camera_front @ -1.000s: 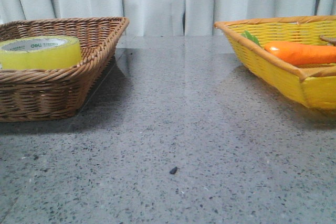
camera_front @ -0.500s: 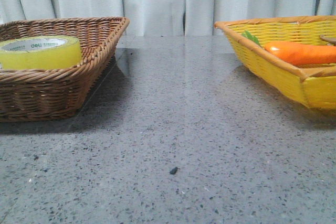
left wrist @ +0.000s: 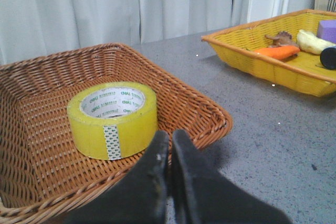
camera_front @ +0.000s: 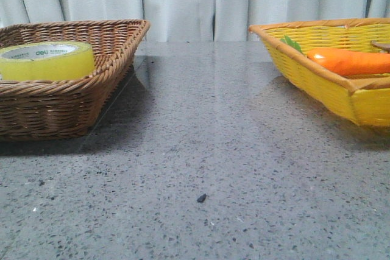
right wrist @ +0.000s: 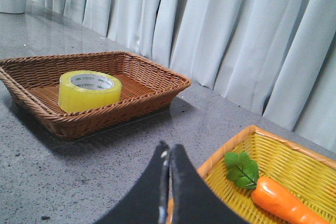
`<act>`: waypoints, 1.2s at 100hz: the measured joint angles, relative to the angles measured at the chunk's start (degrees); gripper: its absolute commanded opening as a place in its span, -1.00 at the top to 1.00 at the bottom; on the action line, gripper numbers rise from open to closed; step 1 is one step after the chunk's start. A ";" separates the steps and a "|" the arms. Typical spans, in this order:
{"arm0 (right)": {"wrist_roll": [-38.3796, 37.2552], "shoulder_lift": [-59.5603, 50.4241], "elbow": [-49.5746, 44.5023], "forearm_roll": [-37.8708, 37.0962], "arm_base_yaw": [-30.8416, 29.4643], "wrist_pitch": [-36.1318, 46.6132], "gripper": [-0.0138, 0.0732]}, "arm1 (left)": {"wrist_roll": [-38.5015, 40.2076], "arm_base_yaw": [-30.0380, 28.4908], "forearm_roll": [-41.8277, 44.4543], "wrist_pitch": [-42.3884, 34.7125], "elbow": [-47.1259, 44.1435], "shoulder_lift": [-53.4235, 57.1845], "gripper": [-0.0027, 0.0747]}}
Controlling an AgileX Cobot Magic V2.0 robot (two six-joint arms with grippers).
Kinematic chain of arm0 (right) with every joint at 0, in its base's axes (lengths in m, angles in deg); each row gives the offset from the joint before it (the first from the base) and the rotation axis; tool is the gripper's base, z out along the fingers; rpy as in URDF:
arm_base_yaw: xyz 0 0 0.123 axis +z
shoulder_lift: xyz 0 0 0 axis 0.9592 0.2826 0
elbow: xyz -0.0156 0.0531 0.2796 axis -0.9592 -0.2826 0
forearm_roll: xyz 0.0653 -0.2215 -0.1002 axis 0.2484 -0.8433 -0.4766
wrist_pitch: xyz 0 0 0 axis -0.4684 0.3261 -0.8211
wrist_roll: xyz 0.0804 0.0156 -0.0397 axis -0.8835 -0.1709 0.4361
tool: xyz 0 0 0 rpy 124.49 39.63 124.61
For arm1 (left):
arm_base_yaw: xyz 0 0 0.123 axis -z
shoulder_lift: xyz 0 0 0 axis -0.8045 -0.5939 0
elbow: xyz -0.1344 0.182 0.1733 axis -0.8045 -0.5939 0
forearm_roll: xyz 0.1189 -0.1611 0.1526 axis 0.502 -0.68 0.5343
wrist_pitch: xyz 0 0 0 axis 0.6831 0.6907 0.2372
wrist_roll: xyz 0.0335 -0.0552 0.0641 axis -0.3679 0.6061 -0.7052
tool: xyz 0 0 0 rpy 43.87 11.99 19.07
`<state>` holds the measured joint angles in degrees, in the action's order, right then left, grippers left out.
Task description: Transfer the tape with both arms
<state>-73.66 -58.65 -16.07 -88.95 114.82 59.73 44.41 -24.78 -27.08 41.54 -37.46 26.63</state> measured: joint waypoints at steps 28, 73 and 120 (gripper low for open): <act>0.00 0.00 0.00 -0.13 0.00 0.00 0.85 | 0.00 -1.08 2.39 -2.67 -1.72 0.00 0.98; 0.00 0.00 0.00 -0.13 0.00 0.14 0.85 | 8.20 -19.02 9.28 -23.14 -16.17 3.40 0.99; 0.00 0.00 0.00 -0.13 0.00 0.14 0.85 | 11.84 -24.60 9.64 -9.67 -19.63 3.40 0.99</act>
<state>-73.66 -58.65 -16.07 -89.08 114.82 59.88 56.25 -49.38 -17.45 31.88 -57.10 30.04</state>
